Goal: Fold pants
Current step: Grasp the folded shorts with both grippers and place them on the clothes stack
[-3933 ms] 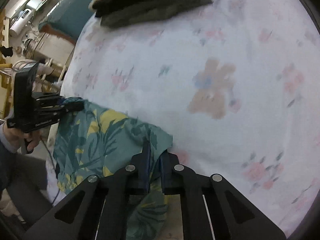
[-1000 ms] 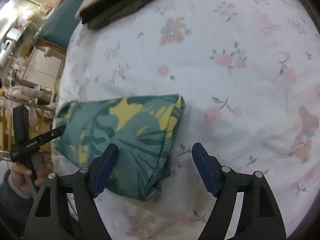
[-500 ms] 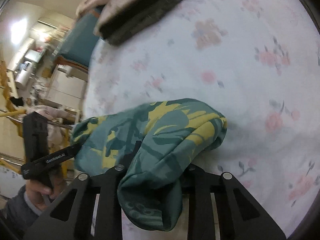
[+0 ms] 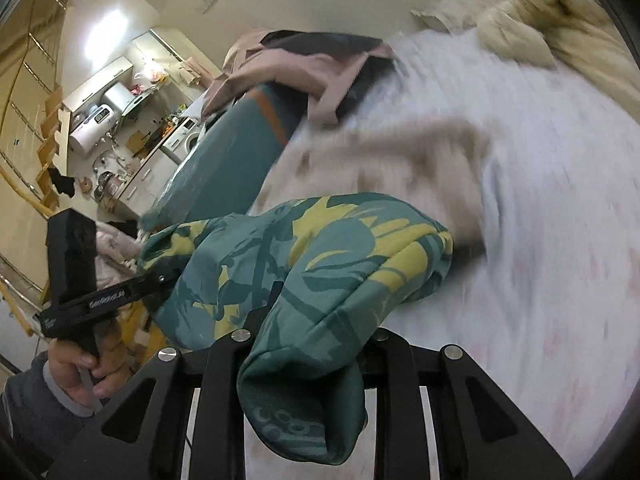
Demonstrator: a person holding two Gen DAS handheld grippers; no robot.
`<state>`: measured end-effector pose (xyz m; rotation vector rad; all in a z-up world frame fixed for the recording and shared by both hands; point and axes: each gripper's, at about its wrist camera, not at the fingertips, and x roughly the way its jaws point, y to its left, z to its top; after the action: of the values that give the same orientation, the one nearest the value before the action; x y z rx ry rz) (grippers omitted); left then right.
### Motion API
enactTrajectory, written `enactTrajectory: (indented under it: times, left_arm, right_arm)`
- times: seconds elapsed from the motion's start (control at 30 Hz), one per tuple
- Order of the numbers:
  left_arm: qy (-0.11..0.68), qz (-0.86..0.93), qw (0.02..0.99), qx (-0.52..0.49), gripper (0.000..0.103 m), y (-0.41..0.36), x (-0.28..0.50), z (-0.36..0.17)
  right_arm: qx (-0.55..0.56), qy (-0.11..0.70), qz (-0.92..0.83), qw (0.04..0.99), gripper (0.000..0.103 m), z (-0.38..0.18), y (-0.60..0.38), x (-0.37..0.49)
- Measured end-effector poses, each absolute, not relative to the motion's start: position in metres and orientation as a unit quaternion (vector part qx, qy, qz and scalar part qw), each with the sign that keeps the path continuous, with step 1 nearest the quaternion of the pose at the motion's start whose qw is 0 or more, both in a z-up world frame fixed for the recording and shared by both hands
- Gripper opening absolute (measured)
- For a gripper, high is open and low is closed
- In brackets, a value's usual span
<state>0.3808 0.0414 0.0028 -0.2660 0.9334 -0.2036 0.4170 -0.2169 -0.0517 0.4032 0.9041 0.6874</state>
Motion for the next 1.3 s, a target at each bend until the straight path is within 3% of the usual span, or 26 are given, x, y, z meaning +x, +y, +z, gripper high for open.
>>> enactTrajectory:
  times: [0.27, 0.33, 0.4, 0.5, 0.53, 0.6, 0.63, 0.67, 0.83, 1.03, 1.17, 1.3]
  left_arm:
    - [0.434, -0.071, 0.891, -0.11, 0.007, 0.057, 0.508, -0.034]
    - [0.44, -0.067, 0.89, -0.095, 0.007, 0.063, 0.529, -0.054]
    - [0.458, -0.063, 0.883, -0.082, 0.008, 0.065, 0.544, -0.075]
    - [0.45, -0.068, 0.887, -0.071, 0.011, 0.065, 0.548, -0.088]
    - [0.447, -0.072, 0.888, -0.075, 0.013, 0.067, 0.547, -0.09]
    - [0.443, -0.066, 0.891, -0.082, 0.031, 0.076, 0.544, -0.088]
    - [0.436, -0.052, 0.895, -0.085, 0.048, 0.082, 0.542, -0.086]
    - [0.428, -0.032, 0.899, -0.085, 0.055, 0.09, 0.538, -0.084]
    - [0.415, 0.044, 0.906, -0.067, 0.055, 0.103, 0.507, -0.072]
    - [0.31, 0.041, 0.949, -0.036, 0.054, 0.08, 0.458, -0.034]
    - [0.361, -0.025, 0.932, -0.006, 0.054, 0.042, 0.461, -0.05]
    - [0.418, 0.034, 0.907, 0.047, 0.056, 0.039, 0.466, -0.08]
  right_arm:
    - [0.184, 0.427, 0.312, 0.829, 0.024, -0.08, -0.197, 0.554]
    - [0.178, 0.428, 0.306, 0.832, 0.026, -0.094, -0.198, 0.57]
    - [0.174, 0.439, 0.296, 0.83, 0.035, -0.112, -0.197, 0.584]
    - [0.191, 0.442, 0.302, 0.823, 0.036, -0.127, -0.207, 0.592]
    - [0.183, 0.439, 0.304, 0.826, 0.036, -0.128, -0.209, 0.59]
    - [0.183, 0.437, 0.3, 0.828, 0.041, -0.13, -0.218, 0.589]
    - [0.19, 0.437, 0.289, 0.831, 0.043, -0.131, -0.229, 0.589]
    - [0.192, 0.435, 0.276, 0.836, 0.045, -0.13, -0.238, 0.588]
    - [0.171, 0.443, 0.23, 0.849, 0.047, -0.118, -0.262, 0.578]
    - [0.115, 0.336, 0.245, 0.902, 0.046, -0.049, -0.244, 0.523]
    - [0.066, 0.365, 0.254, 0.894, 0.037, -0.053, -0.205, 0.514]
    - [-0.017, 0.428, 0.161, 0.889, 0.037, -0.093, -0.19, 0.526]
